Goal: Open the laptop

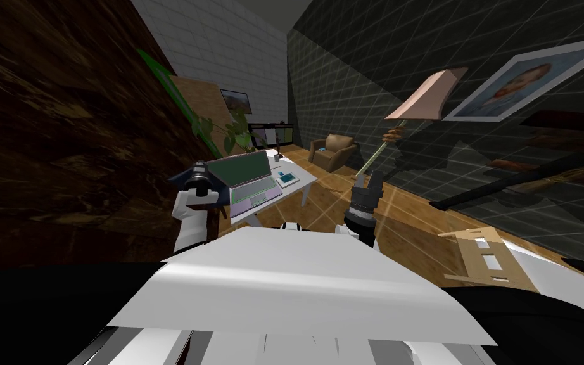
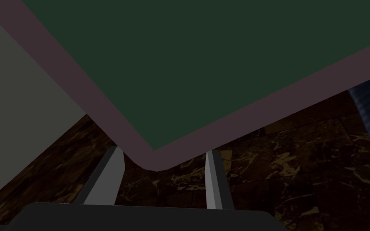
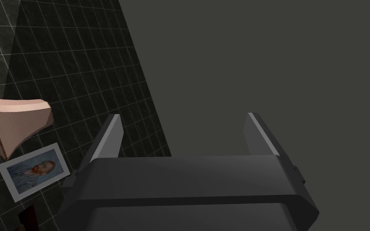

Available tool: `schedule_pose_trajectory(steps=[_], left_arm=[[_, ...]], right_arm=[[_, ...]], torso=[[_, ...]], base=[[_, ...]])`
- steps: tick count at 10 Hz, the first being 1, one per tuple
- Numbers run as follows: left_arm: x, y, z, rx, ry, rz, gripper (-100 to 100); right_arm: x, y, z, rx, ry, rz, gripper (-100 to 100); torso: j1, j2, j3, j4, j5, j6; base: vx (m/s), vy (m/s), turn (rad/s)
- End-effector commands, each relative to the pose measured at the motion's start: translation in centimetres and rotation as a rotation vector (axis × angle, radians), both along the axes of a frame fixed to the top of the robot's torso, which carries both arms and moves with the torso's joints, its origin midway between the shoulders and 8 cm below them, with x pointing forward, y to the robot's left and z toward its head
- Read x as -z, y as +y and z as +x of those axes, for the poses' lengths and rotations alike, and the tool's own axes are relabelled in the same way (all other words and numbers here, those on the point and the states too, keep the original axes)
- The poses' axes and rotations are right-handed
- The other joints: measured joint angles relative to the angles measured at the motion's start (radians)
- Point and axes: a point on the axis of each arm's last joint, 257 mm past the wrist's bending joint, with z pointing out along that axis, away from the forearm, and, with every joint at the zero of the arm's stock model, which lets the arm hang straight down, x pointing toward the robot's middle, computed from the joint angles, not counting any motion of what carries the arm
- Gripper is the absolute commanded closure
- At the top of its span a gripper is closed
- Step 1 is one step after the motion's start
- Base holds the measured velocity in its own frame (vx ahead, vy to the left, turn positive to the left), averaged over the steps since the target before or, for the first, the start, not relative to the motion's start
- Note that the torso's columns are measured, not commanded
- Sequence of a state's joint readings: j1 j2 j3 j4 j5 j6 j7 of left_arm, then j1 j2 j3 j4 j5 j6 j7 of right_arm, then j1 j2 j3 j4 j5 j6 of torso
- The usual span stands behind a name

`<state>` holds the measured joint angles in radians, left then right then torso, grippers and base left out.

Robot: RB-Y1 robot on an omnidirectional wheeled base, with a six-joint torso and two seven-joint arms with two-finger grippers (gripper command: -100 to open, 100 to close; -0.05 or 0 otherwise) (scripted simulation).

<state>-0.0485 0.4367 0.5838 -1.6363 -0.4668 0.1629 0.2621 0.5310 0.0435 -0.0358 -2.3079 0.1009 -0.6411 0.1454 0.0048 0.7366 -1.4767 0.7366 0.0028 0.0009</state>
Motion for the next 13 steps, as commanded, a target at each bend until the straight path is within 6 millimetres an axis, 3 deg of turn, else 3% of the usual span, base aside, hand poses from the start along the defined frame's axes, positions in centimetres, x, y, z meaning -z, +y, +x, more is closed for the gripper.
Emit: schedule_pose_trajectory(steps=[1,3,4,6,7,9,10,12,13], left_arm=[[1.2,-0.6,0.1,0.010,-0.009,0.009,100],[0.2,-1.6,0.5,0.049,-0.036,0.039,100],[1.8,-1.7,0.5,0.039,-0.027,0.031,100],[0.8,-2.8,0.9,0.082,-0.056,0.064,100],[2.4,-3.2,1.0,0.077,-0.047,0.056,100],[1.4,-4.3,1.3,0.117,-0.075,0.087,100],[3.1,-4.7,1.5,0.114,-0.062,0.076,100],[2.1,-5.9,1.7,0.157,-0.091,0.108,100],[2.0,-5.4,1.6,0.142,-0.087,0.105,100]], right_arm=[[0.0,0.0,0.0,0.000,0.000,0.000,0],[0.0,0.0,0.0,0.000,0.000,0.000,0],[0.0,0.0,0.0,0.000,0.000,0.000,0],[0.0,0.0,0.0,0.000,0.000,0.000,0],[0.0,0.0,0.0,0.000,0.000,0.000,0],[0.0,0.0,0.0,0.000,0.000,0.000,0],[0.0,0.0,0.0,0.000,0.000,0.000,0],[0.0,0.0,0.0,0.000,0.000,0.000,0],[0.0,0.0,0.0,0.000,0.000,0.000,0]], torso=[[-0.001,0.000,0.000,0.000,-0.001,0.001],[0.001,-0.001,0.000,-0.002,0.002,-0.003],[0.000,-0.001,-0.001,-0.001,0.001,0.000],[0.001,-0.002,-0.001,-0.003,0.003,-0.002],[0.001,-0.002,-0.001,-0.001,0.001,0.000],[0.002,-0.002,-0.001,-0.002,0.003,-0.002],[0.002,-0.003,-0.002,-0.001,0.001,0.000],[0.000,-0.005,-0.003,-0.004,0.003,0.001],[-0.001,-0.005,-0.003,-0.003,0.001,0.003]], base=[[0.014,-0.023,0.167],[0.013,-0.041,0.061],[0.013,-0.043,0.158],[0.009,-0.045,0.055],[0.006,-0.036,0.154],[0.009,-0.042,0.059],[0.014,-0.036,0.150],[0.007,-0.036,0.070],[-0.006,-0.002,0.012]])
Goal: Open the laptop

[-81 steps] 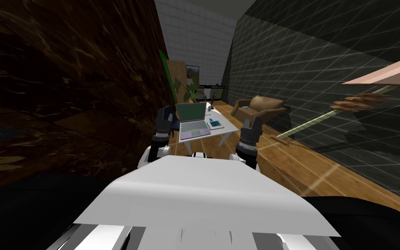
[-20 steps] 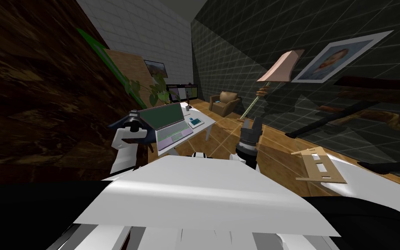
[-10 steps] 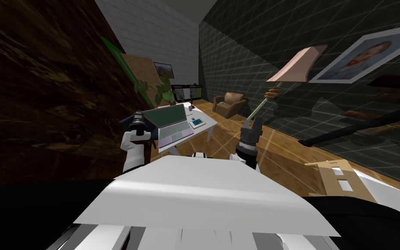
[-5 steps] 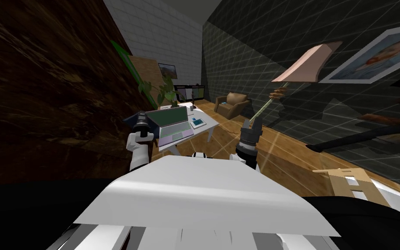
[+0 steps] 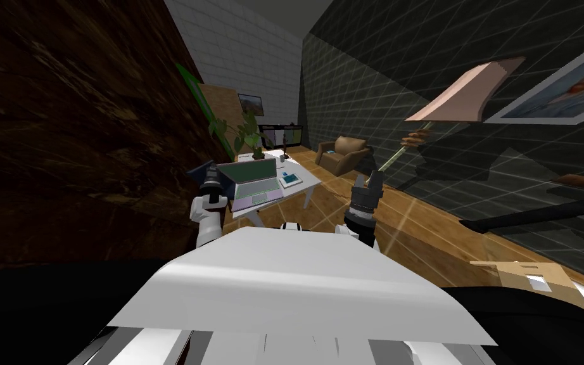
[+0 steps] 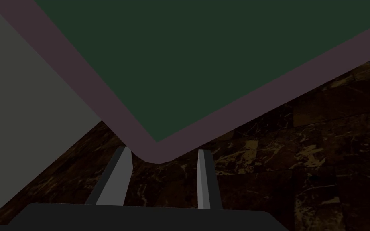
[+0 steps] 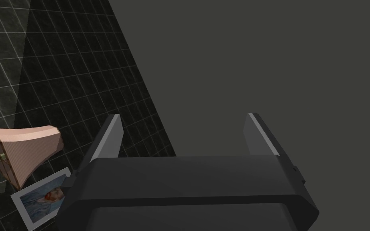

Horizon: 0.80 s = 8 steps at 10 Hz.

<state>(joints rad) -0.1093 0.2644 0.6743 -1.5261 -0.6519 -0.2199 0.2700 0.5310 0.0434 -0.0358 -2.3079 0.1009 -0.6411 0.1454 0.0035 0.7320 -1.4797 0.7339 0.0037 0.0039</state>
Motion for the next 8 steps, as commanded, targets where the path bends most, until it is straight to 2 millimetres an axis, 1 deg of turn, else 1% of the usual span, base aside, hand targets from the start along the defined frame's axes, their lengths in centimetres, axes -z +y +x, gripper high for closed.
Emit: schedule_pose_trajectory(steps=[1,2,3,4,5,6,7,8], left_arm=[[0.5,0.7,-0.3,0.005,-0.005,0.015,100],[1.1,0.7,-0.3,0.012,-0.006,0.008,100],[1.1,0.4,-0.3,0.023,-0.015,0.027,100],[1.4,1.4,-0.8,0.012,-0.019,0.029,100],[1.9,1.4,-0.9,0.017,-0.023,0.029,100],[2.4,1.4,-1.0,0.020,-0.030,0.028,100],[2.0,1.0,-1.0,0.022,-0.035,0.057,100],[2.1,2.2,-1.7,0.007,-0.050,0.052,100]], right_arm=[[0.0,0.0,0.0,0.000,0.000,0.000,0],[0.0,0.0,0.0,0.000,0.000,0.000,0],[0.0,0.0,0.0,0.000,0.000,0.000,0],[0.0,0.0,0.0,0.000,0.000,0.000,0],[0.0,0.0,0.0,0.000,0.000,0.000,0],[0.0,0.0,0.0,0.000,0.000,0.000,0],[0.0,0.0,0.0,0.000,0.000,0.000,0],[0.0,0.0,0.0,0.000,0.000,0.000,0]], torso=[[-0.001,0.001,0.001,0.001,-0.001,-0.001],[0.000,0.004,0.002,0.001,0.000,0.004],[-0.002,0.001,0.001,-0.001,0.001,0.004],[-0.005,-0.003,-0.002,-0.001,-0.001,0.002],[-0.002,-0.002,-0.001,0.000,-0.001,0.003],[-0.003,-0.004,-0.002,-0.001,0.000,0.006],[-0.005,-0.007,-0.004,-0.002,-0.001,0.004],[-0.006,-0.007,-0.005,-0.002,-0.002,0.002]], base=[[-0.096,0.066,-0.313],[-0.123,0.067,-0.302],[-0.071,0.034,-0.096],[-0.122,0.064,-0.236],[-0.113,0.069,-0.381],[-0.050,0.037,-0.147],[-0.005,0.007,0.029],[-0.074,0.027,-0.235]])
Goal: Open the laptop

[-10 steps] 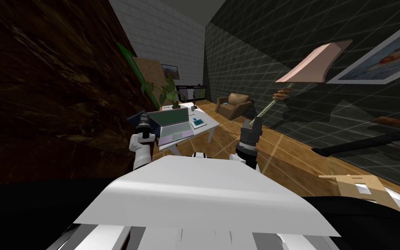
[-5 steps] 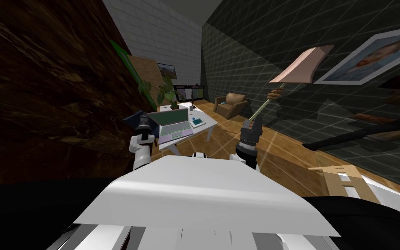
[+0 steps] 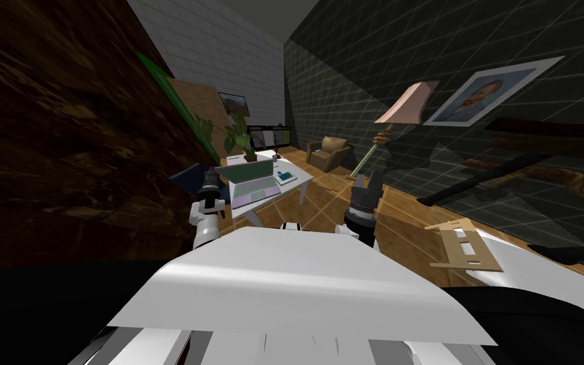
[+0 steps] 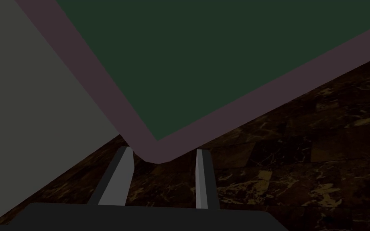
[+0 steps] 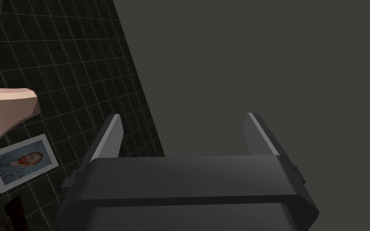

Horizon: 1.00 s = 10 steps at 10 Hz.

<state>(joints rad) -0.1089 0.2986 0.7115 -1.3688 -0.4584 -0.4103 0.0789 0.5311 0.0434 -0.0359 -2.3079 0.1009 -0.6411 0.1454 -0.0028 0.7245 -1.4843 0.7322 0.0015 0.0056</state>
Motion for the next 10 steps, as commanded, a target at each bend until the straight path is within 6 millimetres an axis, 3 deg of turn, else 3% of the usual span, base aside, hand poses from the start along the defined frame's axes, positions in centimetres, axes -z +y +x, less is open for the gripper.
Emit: schedule_pose_trajectory(steps=[1,3,4,5,7,8,10], left_arm=[[1.0,0.8,-0.7,-0.009,-0.022,0.007,100],[1.0,0.5,-1.0,-0.012,-0.032,0.041,100],[0.9,1.7,-1.9,-0.034,-0.053,0.041,100],[1.7,1.9,-2.2,-0.042,-0.057,0.038,100],[1.5,1.7,-2.6,-0.051,-0.070,0.070,100],[1.8,3.1,-3.7,-0.083,-0.087,0.068,100],[2.4,3.5,-4.5,-0.108,-0.105,0.073,100]], right_arm=[[0.0,0.0,0.0,0.000,0.000,0.000,0],[0.0,0.0,0.0,0.000,0.000,0.000,0],[0.0,0.0,0.0,0.000,0.000,0.000,0],[0.0,0.0,0.0,0.000,0.000,0.000,0],[0.0,0.0,0.0,0.000,0.000,0.000,0],[0.0,0.0,0.0,0.000,0.000,0.000,0],[0.0,0.0,0.0,0.000,0.000,0.000,0]], torso=[[0.002,0.004,0.002,0.000,0.001,0.005],[0.001,0.001,0.001,-0.001,0.002,0.004],[-0.001,0.001,0.001,0.000,0.000,0.003],[0.000,0.004,0.002,0.000,0.001,0.006],[0.001,0.002,0.002,0.001,0.001,0.002],[0.000,0.003,0.002,0.002,-0.001,0.000],[0.001,0.008,0.005,0.003,0.000,0.004]], base=[[-0.108,0.053,-0.330],[-0.043,0.023,-0.071],[-0.083,0.018,-0.261],[-0.114,0.042,-0.365],[-0.041,0.014,-0.057],[-0.093,0.004,-0.258],[-0.087,0.028,-0.244]])
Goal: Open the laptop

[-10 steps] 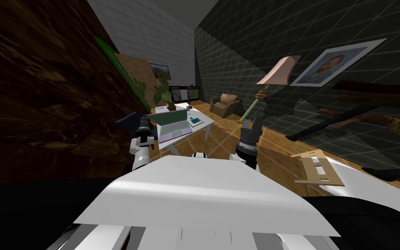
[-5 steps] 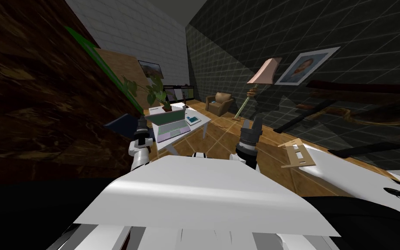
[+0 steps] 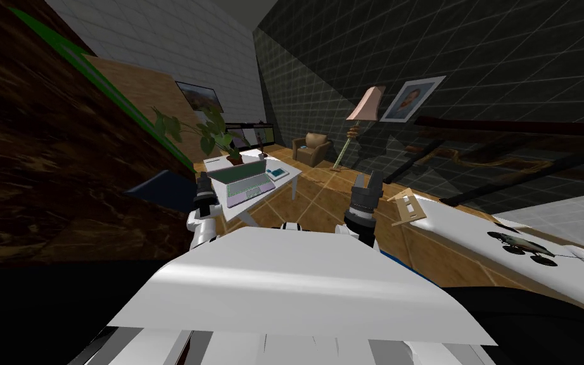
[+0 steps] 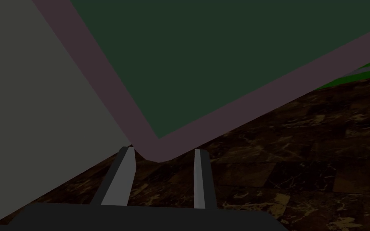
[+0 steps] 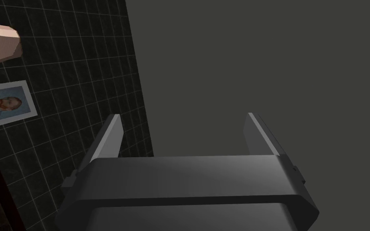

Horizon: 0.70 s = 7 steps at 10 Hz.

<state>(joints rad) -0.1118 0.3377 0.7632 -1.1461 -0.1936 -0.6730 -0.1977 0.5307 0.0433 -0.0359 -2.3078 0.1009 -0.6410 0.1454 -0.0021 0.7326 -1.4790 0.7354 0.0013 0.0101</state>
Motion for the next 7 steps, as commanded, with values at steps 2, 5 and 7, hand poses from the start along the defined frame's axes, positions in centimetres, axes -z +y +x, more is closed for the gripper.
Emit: schedule_pose_trajectory(steps=[2,5,7], left_arm=[[0.5,1.2,-1.7,-0.060,-0.034,0.032,100],[0.9,1.4,-3.0,-0.102,-0.057,0.062,100],[1.5,3.1,-5.1,-0.171,-0.084,0.059,100]], right_arm=[[0.0,0.0,0.0,0.000,0.000,0.000,0],[0.0,0.0,0.0,0.000,0.000,0.000,0],[0.0,0.0,0.0,0.000,0.000,0.000,0]], torso=[[0.000,-0.002,-0.002,0.000,-0.001,-0.007],[0.000,0.000,0.000,0.001,-0.001,-0.006],[0.001,0.004,0.002,0.002,-0.001,-0.006]], base=[[-0.051,0.010,-0.132],[-0.069,0.012,-0.166],[-0.103,0.014,-0.321]])
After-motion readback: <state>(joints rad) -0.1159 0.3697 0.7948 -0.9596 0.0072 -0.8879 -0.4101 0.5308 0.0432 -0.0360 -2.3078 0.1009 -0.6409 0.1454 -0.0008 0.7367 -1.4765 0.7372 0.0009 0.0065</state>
